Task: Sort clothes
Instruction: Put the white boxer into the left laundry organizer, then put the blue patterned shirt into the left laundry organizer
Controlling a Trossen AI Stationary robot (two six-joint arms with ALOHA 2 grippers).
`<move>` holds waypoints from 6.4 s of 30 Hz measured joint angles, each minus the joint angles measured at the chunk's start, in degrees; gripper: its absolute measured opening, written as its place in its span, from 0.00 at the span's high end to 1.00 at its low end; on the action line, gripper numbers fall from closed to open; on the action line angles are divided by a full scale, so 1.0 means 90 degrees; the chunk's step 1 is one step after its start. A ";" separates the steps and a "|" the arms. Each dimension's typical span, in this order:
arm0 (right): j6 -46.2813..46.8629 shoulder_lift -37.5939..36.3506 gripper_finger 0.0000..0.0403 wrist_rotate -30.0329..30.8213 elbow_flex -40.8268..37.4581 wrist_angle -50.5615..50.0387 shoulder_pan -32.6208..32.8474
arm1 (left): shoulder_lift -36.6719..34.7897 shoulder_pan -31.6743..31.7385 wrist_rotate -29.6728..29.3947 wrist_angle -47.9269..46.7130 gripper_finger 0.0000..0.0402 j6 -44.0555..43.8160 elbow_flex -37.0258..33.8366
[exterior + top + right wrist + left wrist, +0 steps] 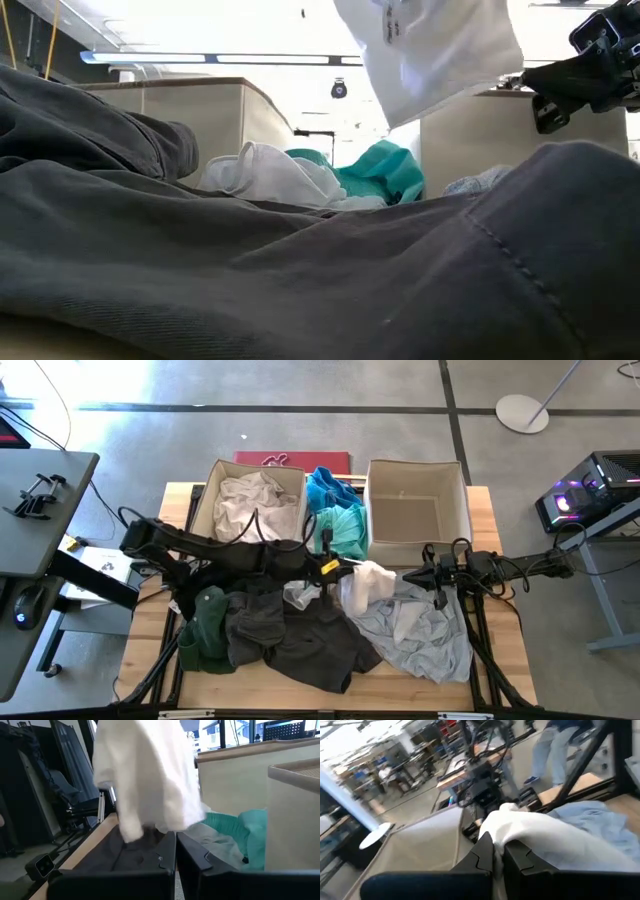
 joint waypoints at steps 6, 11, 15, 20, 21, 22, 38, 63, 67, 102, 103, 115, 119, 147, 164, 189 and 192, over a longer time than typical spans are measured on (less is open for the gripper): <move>0.0000 0.0000 1.00 0.0000 0.0000 -0.0001 0.0000 | -0.0477 -0.0068 -0.3088 -0.0640 1.00 0.0691 -0.0002; 0.0000 0.0000 1.00 0.0000 0.0000 -0.0001 0.0000 | -0.1175 -0.0027 -0.5135 -0.1470 1.00 0.0893 0.0000; 0.0000 0.0000 1.00 0.0000 0.0000 0.0000 0.0000 | -0.1851 0.0185 -0.6095 -0.2419 1.00 0.0618 0.0000; 0.0000 0.0000 1.00 0.0000 0.0000 -0.0002 0.0000 | -0.2608 0.0938 -0.5715 -0.4389 1.00 -0.1172 0.0000; 0.0000 0.0000 1.00 0.0000 0.0000 -0.0002 0.0000 | -0.2708 0.1151 -0.5353 -0.4857 1.00 -0.1684 0.0000; 0.0000 0.0000 1.00 0.0000 0.0000 0.0000 0.0000 | -0.2791 0.1381 -0.4933 -0.5263 1.00 -0.2164 -0.0021; 0.0000 0.0000 1.00 0.0000 0.0000 0.0000 0.0000 | -0.2461 0.4367 -0.0499 -0.4521 1.00 -0.3870 -0.3469; 0.0000 0.0000 1.00 0.0000 0.0000 -0.0002 0.0000 | -0.3277 0.4636 0.1634 -0.3872 0.45 -0.4183 -0.2386; 0.0000 -0.0001 1.00 0.0000 0.0000 0.0000 0.0000 | -0.3669 0.4082 0.1430 -0.3477 0.45 -0.4149 -0.2403; 0.0569 0.0441 1.00 -0.0922 0.0390 0.3101 0.0448 | -0.2677 0.0484 0.0323 0.1937 0.46 -0.2780 -0.4209; 0.0487 0.0613 1.00 -0.0803 0.0549 0.2819 0.0511 | -0.2676 0.0484 0.0323 0.1944 0.46 -0.2779 -0.4209; 0.0985 0.4050 0.74 0.0001 0.4114 -0.2901 0.1144 | -0.2677 0.0444 0.0325 0.1820 0.46 -0.2814 -0.4209; 0.1720 0.5110 0.56 -0.0007 0.4996 -0.4858 0.1218 | -0.2678 0.0442 0.0325 0.1731 0.46 -0.2827 -0.4209; 0.4334 0.9212 0.64 -0.0161 0.3786 -0.3339 0.1418 | -0.2681 0.0441 0.0328 0.1766 0.46 -0.2791 -0.4204; 0.2040 0.7006 0.97 0.3487 0.5647 -0.3230 0.2150 | -0.1790 -0.0477 0.0504 0.4710 0.46 -0.0132 -0.3999; 0.0559 0.7009 0.97 0.2147 0.4393 -0.0421 0.1530 | 0.1076 0.0068 0.1782 0.3377 0.33 -0.1190 -0.1767; 0.0407 0.7017 0.97 0.1968 0.4226 -0.0090 0.1536 | 0.1342 0.0161 0.1800 0.3415 0.33 -0.1384 -0.1758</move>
